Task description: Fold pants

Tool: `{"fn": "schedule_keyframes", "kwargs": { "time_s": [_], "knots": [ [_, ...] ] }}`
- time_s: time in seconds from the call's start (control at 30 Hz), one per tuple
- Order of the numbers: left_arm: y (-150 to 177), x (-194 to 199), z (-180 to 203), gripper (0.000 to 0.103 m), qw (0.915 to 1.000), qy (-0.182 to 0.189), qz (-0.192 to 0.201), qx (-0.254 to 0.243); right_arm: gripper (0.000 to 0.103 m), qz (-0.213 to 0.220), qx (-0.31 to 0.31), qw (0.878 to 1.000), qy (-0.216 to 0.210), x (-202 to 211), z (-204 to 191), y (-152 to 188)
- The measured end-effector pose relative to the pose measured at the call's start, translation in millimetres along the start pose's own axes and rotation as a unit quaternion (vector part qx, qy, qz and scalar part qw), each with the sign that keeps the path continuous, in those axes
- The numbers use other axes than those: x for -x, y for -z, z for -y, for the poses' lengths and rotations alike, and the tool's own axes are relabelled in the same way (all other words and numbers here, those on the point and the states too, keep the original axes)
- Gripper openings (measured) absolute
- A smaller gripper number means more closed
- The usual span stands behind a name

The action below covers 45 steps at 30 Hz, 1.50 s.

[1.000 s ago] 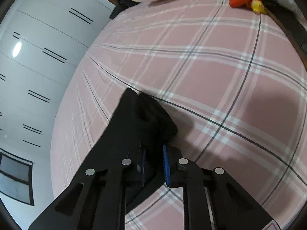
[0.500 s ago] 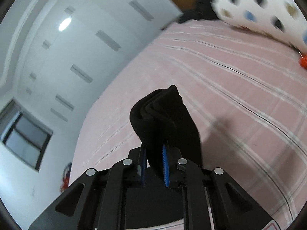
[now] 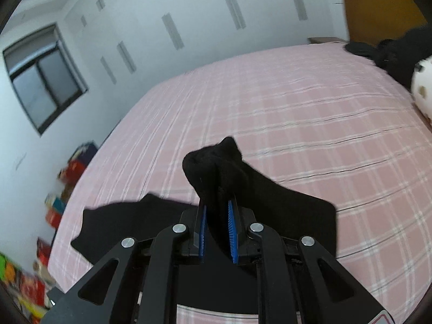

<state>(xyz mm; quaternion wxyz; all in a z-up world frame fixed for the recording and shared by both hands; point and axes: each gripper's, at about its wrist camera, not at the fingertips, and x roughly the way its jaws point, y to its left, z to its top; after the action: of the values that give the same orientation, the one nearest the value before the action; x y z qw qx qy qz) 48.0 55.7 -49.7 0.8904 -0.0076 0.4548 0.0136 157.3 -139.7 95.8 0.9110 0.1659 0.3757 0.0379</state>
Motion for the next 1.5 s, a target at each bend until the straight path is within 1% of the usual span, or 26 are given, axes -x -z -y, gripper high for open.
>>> {"fn": "schedule_keyframes", "kwargs": {
  "time_s": [0.13,0.23,0.37,0.67,0.8,0.87,0.93,1.0,1.07,1.17,1.23,1.33,1.37,1.43,1.5],
  "knots": [
    [0.4,-0.5,0.0,0.098,1.0,0.0,-0.001,-0.003,0.013,-0.034,0.039,0.999,0.004,-31.6,-33.0,16.2],
    [0.4,-1.5,0.8,0.098,1.0,0.0,-0.002,-0.005,0.013,-0.062,0.054,0.997,0.008,-53.7,-47.5,31.7],
    [0.8,-2.7,0.8,0.098,1.0,-0.001,-0.004,-0.006,0.013,-0.091,0.066,0.994,0.012,-75.4,-52.7,51.9],
    [0.8,-5.9,0.8,0.098,0.9999,-0.001,-0.013,-0.01,0.013,-0.123,0.072,0.99,0.016,-96.0,-54.4,78.4],
    [1.0,-6.5,-2.1,0.098,0.9999,0.001,-0.015,-0.007,0.013,-0.127,0.057,0.99,0.015,-96.0,-49.4,81.7],
    [1.2,-7.0,-3.7,0.098,0.9999,0.0,-0.016,-0.006,0.014,-0.139,0.062,0.988,0.016,-100.1,-50.2,85.8],
    [1.1,-7.6,-5.7,0.098,0.9998,0.0,-0.017,-0.004,0.014,-0.142,0.06,0.988,0.018,-102.9,-49.7,89.1],
    [1.1,-7.3,-6.6,0.098,0.9999,0.0,-0.017,-0.003,0.014,-0.12,0.044,0.992,0.017,-95.2,-44.9,87.2],
    [1.0,-6.8,-7.6,0.098,0.9999,-0.001,-0.015,-0.003,0.014,-0.104,0.014,0.995,0.006,-86.5,-35.3,80.8],
    [0.9,-7.9,-8.4,0.098,0.9999,0.0,-0.017,-0.001,0.013,-0.078,-0.032,0.996,-0.006,-67.0,-10.9,71.2],
    [1.1,-8.5,-8.1,0.098,0.9998,-0.001,-0.019,-0.002,0.013,-0.061,-0.08,0.995,-0.02,-48.7,18.1,64.4],
    [0.6,-9.6,-9.1,0.098,0.9998,-0.002,-0.02,-0.003,0.012,-0.013,-0.177,0.984,-0.026,-1.7,89.7,55.5],
    [0.3,-10.4,-9.6,0.098,0.9998,-0.002,-0.021,-0.002,0.012,0.008,-0.215,0.977,-0.017,20.3,124.9,55.0],
    [-0.3,-11.9,-11.0,0.098,0.9997,-0.001,-0.023,0.0,0.012,0.039,-0.26,0.965,0.016,54.1,177.6,59.2],
    [-0.1,-12.5,-9.2,0.098,0.9997,-0.004,-0.024,-0.004,0.012,0.063,-0.296,0.951,0.071,88.2,235.0,72.2]
  ]
}}
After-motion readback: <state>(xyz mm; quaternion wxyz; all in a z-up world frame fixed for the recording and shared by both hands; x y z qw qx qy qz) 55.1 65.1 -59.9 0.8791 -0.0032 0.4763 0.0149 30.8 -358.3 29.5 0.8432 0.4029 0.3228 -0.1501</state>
